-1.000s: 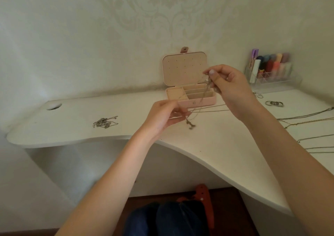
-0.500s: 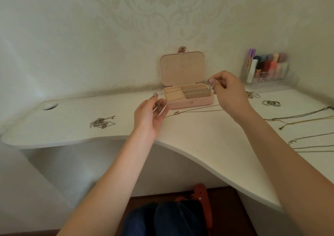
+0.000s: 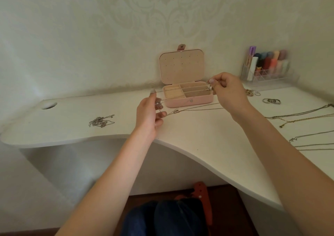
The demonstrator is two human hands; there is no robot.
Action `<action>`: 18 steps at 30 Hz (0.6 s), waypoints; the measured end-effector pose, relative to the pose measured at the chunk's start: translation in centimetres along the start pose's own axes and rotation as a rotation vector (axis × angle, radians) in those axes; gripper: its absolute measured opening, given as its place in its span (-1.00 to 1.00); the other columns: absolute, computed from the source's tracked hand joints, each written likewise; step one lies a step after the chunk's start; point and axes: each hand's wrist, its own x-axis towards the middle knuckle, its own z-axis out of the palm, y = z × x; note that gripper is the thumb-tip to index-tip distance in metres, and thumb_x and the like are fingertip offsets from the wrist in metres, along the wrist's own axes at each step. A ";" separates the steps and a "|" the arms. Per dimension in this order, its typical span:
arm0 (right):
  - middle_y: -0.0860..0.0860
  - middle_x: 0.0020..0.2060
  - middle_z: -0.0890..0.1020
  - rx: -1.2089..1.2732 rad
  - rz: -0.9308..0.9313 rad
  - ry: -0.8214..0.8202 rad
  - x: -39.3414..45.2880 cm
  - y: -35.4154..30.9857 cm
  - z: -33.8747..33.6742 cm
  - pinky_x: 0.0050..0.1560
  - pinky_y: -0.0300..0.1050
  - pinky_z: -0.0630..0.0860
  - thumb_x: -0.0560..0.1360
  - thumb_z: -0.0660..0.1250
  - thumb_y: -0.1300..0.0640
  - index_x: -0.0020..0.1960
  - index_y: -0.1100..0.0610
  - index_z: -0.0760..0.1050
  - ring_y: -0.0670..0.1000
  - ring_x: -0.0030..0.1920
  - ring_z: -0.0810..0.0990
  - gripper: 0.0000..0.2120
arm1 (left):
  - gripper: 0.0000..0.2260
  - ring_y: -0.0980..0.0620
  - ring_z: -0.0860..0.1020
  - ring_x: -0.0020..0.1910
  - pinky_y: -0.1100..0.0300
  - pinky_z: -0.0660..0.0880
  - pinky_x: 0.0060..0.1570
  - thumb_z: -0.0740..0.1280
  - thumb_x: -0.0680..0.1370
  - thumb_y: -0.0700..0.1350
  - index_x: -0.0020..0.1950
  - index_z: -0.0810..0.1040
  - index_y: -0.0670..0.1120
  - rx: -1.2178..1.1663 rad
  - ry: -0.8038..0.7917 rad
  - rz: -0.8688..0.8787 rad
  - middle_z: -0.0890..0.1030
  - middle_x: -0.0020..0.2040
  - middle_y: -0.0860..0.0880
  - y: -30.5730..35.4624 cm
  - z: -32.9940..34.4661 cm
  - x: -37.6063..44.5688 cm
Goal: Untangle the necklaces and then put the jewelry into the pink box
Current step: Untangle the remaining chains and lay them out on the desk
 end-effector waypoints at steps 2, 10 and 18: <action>0.03 -0.27 0.56 -0.003 0.006 -0.023 0.0 0.1 0.2 -0.20 -0.13 0.38 0.58 0.24 0.14 -0.05 0.10 0.51 0.00 -0.20 0.49 -0.91 | -0.72 0.14 0.37 -0.65 0.38 0.03 -0.68 0.22 0.60 0.09 -0.09 0.40 -0.13 0.004 0.024 -0.004 0.40 -0.32 -0.03 0.0 0.0 0.2; 0.00 -0.32 0.52 0.000 0.041 -0.021 -0.1 0.3 0.2 -0.27 -0.20 0.35 0.59 0.22 0.14 -0.05 0.10 0.49 -0.05 -0.27 0.46 -0.90 | -0.76 0.19 0.47 -0.56 0.40 0.12 -0.73 0.09 0.66 -0.21 -0.09 0.50 -0.15 -0.300 -0.132 -0.085 0.53 -0.16 -0.05 0.0 -0.5 0.5; -0.01 -0.30 0.51 0.060 0.083 -0.001 0.0 0.0 0.1 -0.26 -0.23 0.35 0.60 0.21 0.13 -0.03 0.12 0.50 -0.09 -0.27 0.46 -0.89 | -0.81 0.21 0.30 -0.69 0.32 0.21 -0.76 0.18 0.63 -0.16 -0.15 0.46 -0.16 -0.693 -0.233 -0.321 0.38 -0.42 0.00 -0.1 -1.3 0.8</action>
